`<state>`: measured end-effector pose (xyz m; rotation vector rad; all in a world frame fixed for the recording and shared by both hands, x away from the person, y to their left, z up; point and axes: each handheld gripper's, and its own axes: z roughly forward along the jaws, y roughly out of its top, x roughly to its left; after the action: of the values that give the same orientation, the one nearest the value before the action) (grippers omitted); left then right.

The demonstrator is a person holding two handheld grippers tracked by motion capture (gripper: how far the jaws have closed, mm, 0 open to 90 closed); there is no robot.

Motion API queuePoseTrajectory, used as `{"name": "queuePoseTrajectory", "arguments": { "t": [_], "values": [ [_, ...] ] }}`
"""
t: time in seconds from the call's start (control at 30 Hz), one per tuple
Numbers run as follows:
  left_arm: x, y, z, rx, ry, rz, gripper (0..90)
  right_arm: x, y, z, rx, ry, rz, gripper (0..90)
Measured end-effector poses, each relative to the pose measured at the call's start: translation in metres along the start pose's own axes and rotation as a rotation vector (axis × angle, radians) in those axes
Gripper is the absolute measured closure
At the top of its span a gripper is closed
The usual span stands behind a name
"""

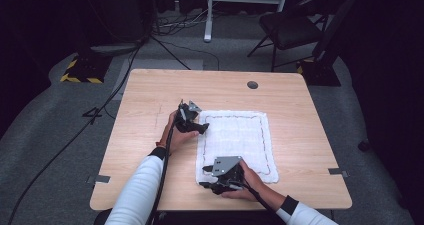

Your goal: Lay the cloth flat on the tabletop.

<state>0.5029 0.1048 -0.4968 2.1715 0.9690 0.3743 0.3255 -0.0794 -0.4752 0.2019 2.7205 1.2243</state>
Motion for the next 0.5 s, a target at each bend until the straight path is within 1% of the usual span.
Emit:
{"name": "queuePoseTrajectory", "arguments": {
  "t": [0.03,0.07,0.1,0.13,0.2,0.23,0.27,0.3,0.37,0.43,0.5],
  "values": [
    [0.002,0.0,0.003,-0.005,0.003,-0.011,24.1,0.001,0.002,0.004,0.005,0.004,-0.005,50.3],
    [0.004,0.0,0.006,-0.01,0.007,-0.031,24.2,0.001,0.003,0.007,0.006,0.012,-0.004,50.3],
    [0.006,0.001,0.007,0.003,0.006,-0.035,24.1,0.003,0.004,0.011,0.005,0.019,-0.008,50.1],
    [0.007,0.002,0.009,-0.002,0.004,-0.041,23.3,0.004,0.005,0.013,0.008,0.02,-0.011,49.8],
    [0.009,0.003,0.009,-0.015,0.029,-0.055,23.7,0.007,0.007,0.019,0.025,0.017,-0.027,49.0],
    [0.01,0.004,0.01,-0.005,0.041,-0.063,24.2,0.008,0.007,0.022,0.033,0.016,-0.039,48.3],
    [0.011,0.004,0.011,0.011,0.037,-0.06,23.7,0.009,0.007,0.024,0.038,0.019,-0.043,47.7],
    [0.011,0.004,0.011,0.01,0.033,-0.063,22.9,0.009,0.006,0.025,0.046,0.02,-0.044,46.9],
    [0.012,0.004,0.011,0.015,0.04,-0.064,21.4,0.009,0.004,0.027,0.062,0.015,-0.04,46.8],
    [0.012,0.005,0.012,0.016,0.046,-0.059,19.7,0.008,0.001,0.029,0.072,0.008,-0.028,47.6],
    [0.014,0.006,0.014,0.022,0.046,-0.064,17.2,0.006,-0.001,0.028,0.07,0.01,-0.013,48.3]
  ]
}}
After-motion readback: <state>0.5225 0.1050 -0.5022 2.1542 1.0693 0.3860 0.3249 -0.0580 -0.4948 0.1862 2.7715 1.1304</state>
